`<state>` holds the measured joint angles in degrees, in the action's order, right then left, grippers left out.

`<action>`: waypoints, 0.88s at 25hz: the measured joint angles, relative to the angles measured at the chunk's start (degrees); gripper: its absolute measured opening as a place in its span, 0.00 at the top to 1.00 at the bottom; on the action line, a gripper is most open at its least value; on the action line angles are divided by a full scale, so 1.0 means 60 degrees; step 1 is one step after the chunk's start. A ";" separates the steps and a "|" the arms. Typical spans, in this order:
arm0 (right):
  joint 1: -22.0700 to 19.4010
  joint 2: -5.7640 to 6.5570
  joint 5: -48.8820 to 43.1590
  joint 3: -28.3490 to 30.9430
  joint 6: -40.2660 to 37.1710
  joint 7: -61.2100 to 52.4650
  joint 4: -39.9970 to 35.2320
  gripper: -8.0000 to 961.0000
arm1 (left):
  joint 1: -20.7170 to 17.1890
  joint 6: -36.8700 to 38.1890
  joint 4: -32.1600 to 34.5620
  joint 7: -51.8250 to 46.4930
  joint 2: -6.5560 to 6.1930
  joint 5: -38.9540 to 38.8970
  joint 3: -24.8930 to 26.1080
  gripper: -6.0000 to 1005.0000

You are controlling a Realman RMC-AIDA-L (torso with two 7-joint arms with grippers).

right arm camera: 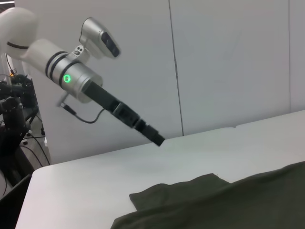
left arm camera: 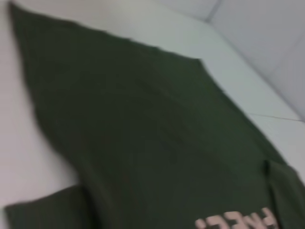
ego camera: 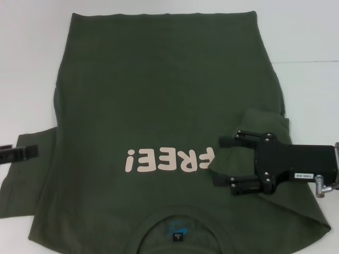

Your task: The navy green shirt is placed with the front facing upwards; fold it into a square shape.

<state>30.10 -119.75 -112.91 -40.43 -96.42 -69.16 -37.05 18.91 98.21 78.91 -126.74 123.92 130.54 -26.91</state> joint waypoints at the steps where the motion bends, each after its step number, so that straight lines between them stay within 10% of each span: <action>1: 0.0060 -0.0009 0.0019 -0.0001 0.0042 0.0030 0.0128 0.03 | -0.0108 0.0014 0.0161 -0.0047 0.0000 0.0138 0.0002 0.15; 15: 0.0528 -0.0041 0.0142 0.0069 0.0381 0.0255 0.1117 0.04 | -0.0679 0.0027 -0.0913 0.1055 -0.0044 0.0184 0.0333 0.15; 22: 0.0549 -0.0053 0.0309 0.0004 0.0389 0.0204 0.1210 0.05 | -0.0564 -0.0151 -0.2073 0.1101 -0.0535 0.0237 0.0979 0.15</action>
<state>33.39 -120.06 -111.06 -40.41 -94.09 -67.94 -29.79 15.53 97.31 66.47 -120.13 120.72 131.96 -21.04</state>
